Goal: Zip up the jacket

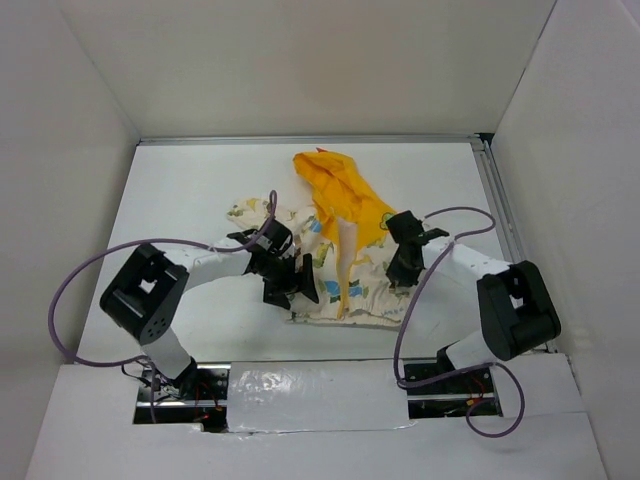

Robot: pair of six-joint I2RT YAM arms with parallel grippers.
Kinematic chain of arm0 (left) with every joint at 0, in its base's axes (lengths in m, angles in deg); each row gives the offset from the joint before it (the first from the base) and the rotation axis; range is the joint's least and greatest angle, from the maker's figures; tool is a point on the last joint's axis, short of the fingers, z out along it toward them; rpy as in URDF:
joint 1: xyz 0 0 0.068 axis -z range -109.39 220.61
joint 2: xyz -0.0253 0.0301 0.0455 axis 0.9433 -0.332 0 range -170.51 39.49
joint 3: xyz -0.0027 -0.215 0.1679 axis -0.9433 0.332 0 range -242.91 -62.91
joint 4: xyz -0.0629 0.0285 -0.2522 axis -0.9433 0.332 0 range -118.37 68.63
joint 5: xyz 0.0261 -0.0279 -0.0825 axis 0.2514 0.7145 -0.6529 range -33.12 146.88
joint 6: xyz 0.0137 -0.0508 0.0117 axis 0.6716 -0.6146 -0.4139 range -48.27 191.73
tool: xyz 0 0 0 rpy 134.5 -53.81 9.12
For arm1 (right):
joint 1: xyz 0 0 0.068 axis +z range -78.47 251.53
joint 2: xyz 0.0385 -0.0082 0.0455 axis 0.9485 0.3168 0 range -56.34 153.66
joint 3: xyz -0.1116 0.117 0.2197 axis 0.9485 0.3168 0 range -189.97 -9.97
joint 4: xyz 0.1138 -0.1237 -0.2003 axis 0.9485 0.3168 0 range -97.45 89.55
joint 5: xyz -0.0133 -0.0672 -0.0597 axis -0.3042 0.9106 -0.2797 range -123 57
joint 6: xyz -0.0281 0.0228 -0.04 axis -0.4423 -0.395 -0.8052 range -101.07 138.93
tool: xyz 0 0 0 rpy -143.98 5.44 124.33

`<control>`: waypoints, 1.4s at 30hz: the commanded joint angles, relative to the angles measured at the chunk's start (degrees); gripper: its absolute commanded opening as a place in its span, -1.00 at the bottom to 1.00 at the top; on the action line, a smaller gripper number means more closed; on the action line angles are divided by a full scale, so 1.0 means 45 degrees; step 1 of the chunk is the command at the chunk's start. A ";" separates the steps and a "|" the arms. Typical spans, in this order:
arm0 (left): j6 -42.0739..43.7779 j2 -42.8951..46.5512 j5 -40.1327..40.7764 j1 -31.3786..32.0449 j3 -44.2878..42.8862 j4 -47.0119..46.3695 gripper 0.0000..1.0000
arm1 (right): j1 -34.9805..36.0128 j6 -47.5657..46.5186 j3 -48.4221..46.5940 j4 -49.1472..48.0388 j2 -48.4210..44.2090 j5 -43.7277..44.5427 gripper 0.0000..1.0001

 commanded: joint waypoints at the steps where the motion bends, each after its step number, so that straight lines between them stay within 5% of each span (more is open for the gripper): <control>1: 0.0555 -0.0717 -0.0539 -0.0114 -0.0917 -0.0505 0.99 | -0.0981 -0.1140 -0.1005 0.0803 -0.0019 0.2439 -0.29; 7: 0.0731 -0.1481 -0.0851 -0.0114 -0.1446 -0.0387 0.97 | 0.0068 -0.3445 -0.1846 0.0236 -0.2339 0.2228 0.49; 10: 0.0692 -0.1014 -0.0715 -0.0036 -0.1231 -0.0387 0.97 | 0.1646 -0.3739 -0.1905 0.0548 -0.3281 0.1468 0.55; 19: 0.0322 0.0179 0.0204 0.0043 -0.0529 -0.0055 0.99 | 0.4951 -0.2335 -0.1281 0.0609 -0.2484 -0.0215 0.60; 29: 0.0067 0.0394 0.0496 0.0101 -0.0196 0.0042 0.98 | 0.5599 -0.2119 -0.1066 -0.0231 -0.0139 0.0781 0.18; 42: -0.0186 0.0492 0.1024 0.0238 -0.0293 0.0315 0.99 | 0.5930 -0.1768 -0.0927 -0.0486 0.1248 0.1054 0.21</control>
